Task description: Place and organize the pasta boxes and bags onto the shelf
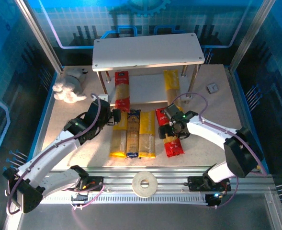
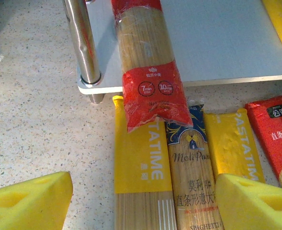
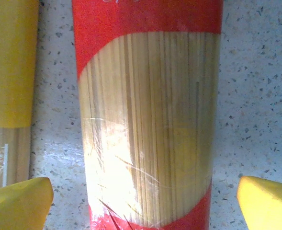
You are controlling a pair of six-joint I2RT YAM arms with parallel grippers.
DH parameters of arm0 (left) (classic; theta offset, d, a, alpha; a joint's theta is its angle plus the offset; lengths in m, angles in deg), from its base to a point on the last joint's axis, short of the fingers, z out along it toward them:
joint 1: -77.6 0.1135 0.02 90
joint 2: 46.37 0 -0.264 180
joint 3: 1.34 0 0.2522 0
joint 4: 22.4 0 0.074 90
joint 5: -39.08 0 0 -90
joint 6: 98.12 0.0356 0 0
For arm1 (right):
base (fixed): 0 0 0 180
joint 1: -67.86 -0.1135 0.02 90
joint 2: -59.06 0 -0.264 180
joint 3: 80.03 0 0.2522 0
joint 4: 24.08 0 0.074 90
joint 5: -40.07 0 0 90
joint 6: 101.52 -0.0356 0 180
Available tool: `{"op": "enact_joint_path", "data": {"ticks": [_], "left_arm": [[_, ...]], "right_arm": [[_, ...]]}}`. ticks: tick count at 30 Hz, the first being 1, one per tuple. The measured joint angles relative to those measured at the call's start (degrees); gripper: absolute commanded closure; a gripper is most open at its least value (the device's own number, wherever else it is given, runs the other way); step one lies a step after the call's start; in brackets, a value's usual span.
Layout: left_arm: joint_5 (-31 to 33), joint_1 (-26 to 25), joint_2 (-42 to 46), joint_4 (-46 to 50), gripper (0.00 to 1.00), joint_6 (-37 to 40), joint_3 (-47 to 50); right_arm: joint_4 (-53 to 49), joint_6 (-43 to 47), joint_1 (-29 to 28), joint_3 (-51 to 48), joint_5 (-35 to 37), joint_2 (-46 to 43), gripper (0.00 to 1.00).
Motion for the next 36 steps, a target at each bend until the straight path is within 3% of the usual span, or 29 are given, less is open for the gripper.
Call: {"op": "enact_joint_path", "data": {"ticks": [13,30,32,36], "left_arm": [[-0.02,0.39,1.88,-0.37,0.2,0.0,1.07],[-0.04,1.29,2.67,-0.42,0.19,0.0,1.97],[-0.02,1.33,2.67,-0.42,0.19,0.0,1.97],[-0.04,1.36,2.67,-0.42,0.19,0.02,1.97]], "right_arm": [[-2.03,0.9,0.0,3.32,1.95,9.68,0.0],[-1.55,2.36,-0.66,5.97,0.57,14.49,0.01],[-1.53,2.21,-0.59,5.97,0.48,14.49,0.05],[-1.29,2.16,-0.61,5.97,-0.17,14.47,0.3]]}}
